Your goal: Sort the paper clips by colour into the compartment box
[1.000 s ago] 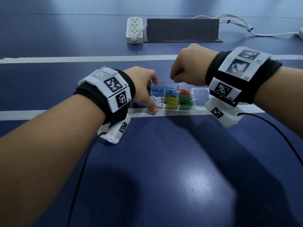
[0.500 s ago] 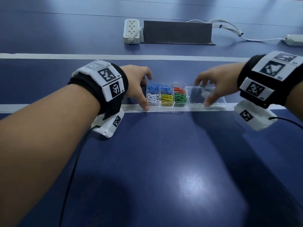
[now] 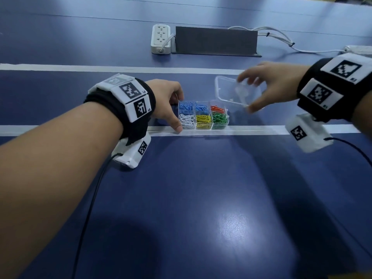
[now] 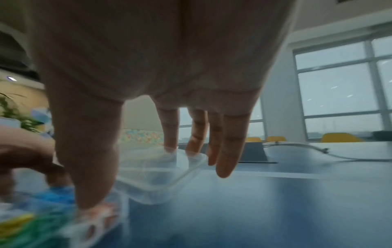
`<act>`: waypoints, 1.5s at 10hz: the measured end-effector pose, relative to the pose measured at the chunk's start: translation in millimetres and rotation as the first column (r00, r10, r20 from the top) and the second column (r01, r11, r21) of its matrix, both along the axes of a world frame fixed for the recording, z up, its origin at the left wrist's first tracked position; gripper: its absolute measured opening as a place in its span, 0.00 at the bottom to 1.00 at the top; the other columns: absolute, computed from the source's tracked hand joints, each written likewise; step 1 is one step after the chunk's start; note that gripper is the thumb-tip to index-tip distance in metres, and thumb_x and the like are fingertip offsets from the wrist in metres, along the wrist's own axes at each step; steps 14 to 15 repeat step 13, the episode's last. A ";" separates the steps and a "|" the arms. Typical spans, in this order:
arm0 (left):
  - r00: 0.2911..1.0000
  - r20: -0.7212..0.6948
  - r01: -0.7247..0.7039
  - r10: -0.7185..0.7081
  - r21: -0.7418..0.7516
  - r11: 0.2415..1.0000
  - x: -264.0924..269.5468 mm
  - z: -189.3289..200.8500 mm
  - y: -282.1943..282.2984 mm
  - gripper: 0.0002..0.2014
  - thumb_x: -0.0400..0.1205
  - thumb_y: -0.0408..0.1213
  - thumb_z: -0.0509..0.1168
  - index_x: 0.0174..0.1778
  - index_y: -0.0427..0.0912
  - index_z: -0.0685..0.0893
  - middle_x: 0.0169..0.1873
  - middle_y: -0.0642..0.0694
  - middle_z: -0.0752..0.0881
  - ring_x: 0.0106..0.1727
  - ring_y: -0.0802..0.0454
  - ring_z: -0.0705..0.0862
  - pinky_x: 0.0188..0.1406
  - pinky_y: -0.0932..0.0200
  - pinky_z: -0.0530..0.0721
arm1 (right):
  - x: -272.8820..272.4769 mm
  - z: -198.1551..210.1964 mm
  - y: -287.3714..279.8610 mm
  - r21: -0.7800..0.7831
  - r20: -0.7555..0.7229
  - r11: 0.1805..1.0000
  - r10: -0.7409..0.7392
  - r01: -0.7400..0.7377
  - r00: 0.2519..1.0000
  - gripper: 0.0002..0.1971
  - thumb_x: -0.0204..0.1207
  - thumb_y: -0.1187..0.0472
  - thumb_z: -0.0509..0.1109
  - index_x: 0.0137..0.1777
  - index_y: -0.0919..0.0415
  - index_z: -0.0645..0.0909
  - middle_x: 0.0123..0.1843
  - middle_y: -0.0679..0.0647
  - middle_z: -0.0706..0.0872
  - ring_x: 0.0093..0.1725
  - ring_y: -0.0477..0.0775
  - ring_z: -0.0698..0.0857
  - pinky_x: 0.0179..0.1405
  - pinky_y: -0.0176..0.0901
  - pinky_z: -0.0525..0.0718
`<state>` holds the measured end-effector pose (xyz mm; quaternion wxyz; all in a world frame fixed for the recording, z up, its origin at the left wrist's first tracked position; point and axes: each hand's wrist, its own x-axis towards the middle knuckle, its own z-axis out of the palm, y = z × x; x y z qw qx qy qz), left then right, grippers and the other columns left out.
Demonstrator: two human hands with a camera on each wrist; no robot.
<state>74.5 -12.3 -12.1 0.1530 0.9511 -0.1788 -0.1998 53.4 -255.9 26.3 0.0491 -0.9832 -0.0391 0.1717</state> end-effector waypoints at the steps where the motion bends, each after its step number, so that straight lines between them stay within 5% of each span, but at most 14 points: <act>1: 1.000 0.002 -0.004 0.004 -0.005 1.000 -1.3 -0.5 -0.1 0.39 0.56 0.47 0.83 0.63 0.48 0.76 0.62 0.49 0.83 0.64 0.49 0.81 0.68 0.54 0.76 | -3.4 -5.2 33.8 0.031 -0.045 0.994 0.104 -0.103 0.994 0.41 0.53 0.39 0.78 0.69 0.41 0.71 0.59 0.47 0.74 0.59 0.53 0.81 0.64 0.55 0.80; 4: 1.000 0.002 -0.010 0.010 0.001 1.000 -0.8 -2.7 0.8 0.40 0.55 0.49 0.83 0.62 0.49 0.75 0.61 0.50 0.83 0.64 0.49 0.81 0.70 0.50 0.76 | 2.9 -22.6 59.1 -0.041 -0.038 0.982 0.184 -0.185 0.982 0.38 0.61 0.41 0.77 0.72 0.43 0.70 0.56 0.46 0.70 0.58 0.53 0.78 0.61 0.52 0.80; 8: 1.000 -0.013 0.006 -0.006 -0.007 1.000 -3.4 -2.3 1.2 0.39 0.61 0.61 0.75 0.68 0.53 0.74 0.63 0.53 0.82 0.65 0.50 0.79 0.66 0.55 0.73 | 0.9 -29.2 55.7 0.001 -0.019 0.984 0.177 -0.177 0.984 0.39 0.60 0.41 0.77 0.73 0.45 0.70 0.55 0.44 0.71 0.60 0.53 0.79 0.65 0.55 0.78; 10: 1.000 -0.001 0.001 -0.001 0.020 1.000 -4.7 -1.9 -2.6 0.39 0.62 0.58 0.76 0.69 0.51 0.74 0.65 0.51 0.81 0.66 0.49 0.79 0.66 0.55 0.74 | -1.0 -29.8 52.6 0.047 0.015 0.986 0.159 -0.160 0.987 0.41 0.57 0.42 0.80 0.73 0.45 0.72 0.54 0.43 0.73 0.61 0.52 0.79 0.65 0.54 0.78; 12: 1.000 0.029 0.008 -0.009 0.024 1.000 -5.0 -3.5 -4.0 0.44 0.63 0.58 0.76 0.74 0.50 0.69 0.66 0.50 0.81 0.66 0.48 0.79 0.66 0.55 0.73 | -5.7 -32.8 49.7 0.057 0.044 0.984 0.169 -0.171 0.985 0.45 0.60 0.44 0.79 0.77 0.46 0.65 0.68 0.50 0.76 0.67 0.55 0.77 0.68 0.53 0.75; 13: 0.994 -0.108 -0.047 0.033 -0.129 0.991 -9.2 -0.1 6.5 0.61 0.54 0.59 0.79 0.80 0.55 0.51 0.71 0.48 0.77 0.71 0.50 0.77 0.74 0.50 0.71 | -14.0 -29.0 41.3 0.174 -0.009 0.980 0.096 -0.093 0.995 0.56 0.57 0.44 0.80 0.82 0.48 0.51 0.79 0.54 0.68 0.73 0.56 0.75 0.73 0.53 0.71; 15: 0.994 -0.108 -0.047 0.033 -0.129 0.991 -9.2 -0.1 6.5 0.61 0.54 0.59 0.79 0.80 0.55 0.51 0.71 0.48 0.77 0.71 0.50 0.77 0.74 0.50 0.71 | -14.0 -29.0 41.3 0.174 -0.009 0.980 0.096 -0.093 0.995 0.56 0.57 0.44 0.80 0.82 0.48 0.51 0.79 0.54 0.68 0.73 0.56 0.75 0.73 0.53 0.71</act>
